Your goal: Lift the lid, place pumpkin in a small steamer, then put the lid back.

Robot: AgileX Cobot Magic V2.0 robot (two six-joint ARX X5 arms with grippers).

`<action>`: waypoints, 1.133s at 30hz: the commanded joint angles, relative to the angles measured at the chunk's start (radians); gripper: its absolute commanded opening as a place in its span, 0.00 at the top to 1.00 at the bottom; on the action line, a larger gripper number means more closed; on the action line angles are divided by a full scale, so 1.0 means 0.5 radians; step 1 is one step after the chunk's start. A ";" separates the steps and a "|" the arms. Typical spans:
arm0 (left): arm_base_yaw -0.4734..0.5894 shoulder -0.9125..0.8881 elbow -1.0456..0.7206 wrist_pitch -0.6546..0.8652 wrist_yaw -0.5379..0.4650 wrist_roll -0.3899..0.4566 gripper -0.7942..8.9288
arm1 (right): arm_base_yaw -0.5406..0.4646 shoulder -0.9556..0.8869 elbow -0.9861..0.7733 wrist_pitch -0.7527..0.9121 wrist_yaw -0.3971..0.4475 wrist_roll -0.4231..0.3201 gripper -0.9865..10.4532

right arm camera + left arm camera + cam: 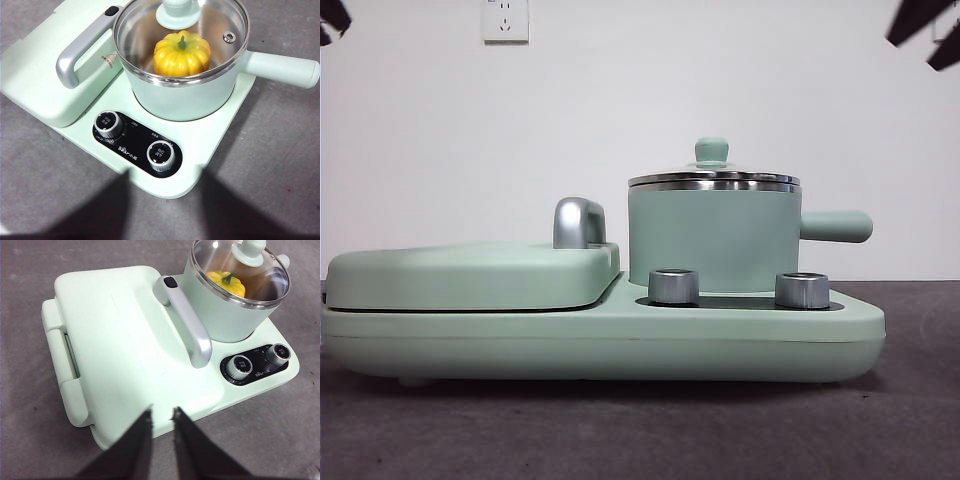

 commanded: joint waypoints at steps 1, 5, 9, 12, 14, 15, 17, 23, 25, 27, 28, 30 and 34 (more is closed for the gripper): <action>-0.006 0.008 0.014 0.047 0.011 0.014 0.91 | 0.013 0.011 0.007 0.033 -0.004 -0.015 0.90; -0.006 0.001 0.014 0.028 -0.007 0.020 0.91 | 0.013 -0.002 0.007 0.006 -0.063 -0.014 0.90; -0.006 -0.004 0.014 0.051 -0.007 0.020 0.91 | 0.013 -0.004 0.007 0.017 -0.055 -0.015 0.90; -0.006 -0.004 0.014 0.050 -0.007 0.020 0.91 | 0.013 -0.004 0.007 0.017 -0.055 -0.015 0.90; -0.006 -0.004 0.014 0.049 -0.007 0.020 0.91 | 0.013 -0.004 0.007 0.017 -0.056 -0.015 0.90; -0.006 -0.004 0.014 0.050 -0.006 0.020 0.91 | 0.013 -0.004 0.007 0.017 -0.056 -0.015 0.90; -0.006 -0.004 0.014 0.050 -0.006 0.020 0.91 | 0.013 -0.004 0.007 0.017 -0.056 -0.015 0.90; 0.009 -0.117 -0.039 0.075 -0.032 0.290 0.91 | 0.013 -0.004 0.007 0.017 -0.056 -0.015 0.90; 0.066 -0.239 -0.179 0.227 -0.036 0.388 0.91 | 0.013 -0.004 0.007 0.017 -0.056 -0.015 0.90; 0.156 -0.381 -0.382 0.435 -0.036 0.440 0.91 | 0.013 -0.004 0.007 0.017 -0.056 -0.015 0.90; 0.220 -0.464 -0.510 0.547 -0.036 0.460 0.91 | 0.013 -0.004 0.007 0.017 -0.056 -0.015 0.90; 0.352 -0.610 -0.744 0.739 -0.036 0.472 0.91 | 0.013 -0.004 0.007 0.017 -0.056 -0.015 0.90; 0.607 -0.906 -1.187 1.122 -0.036 0.470 0.91 | 0.013 -0.004 0.007 0.017 -0.056 -0.015 0.90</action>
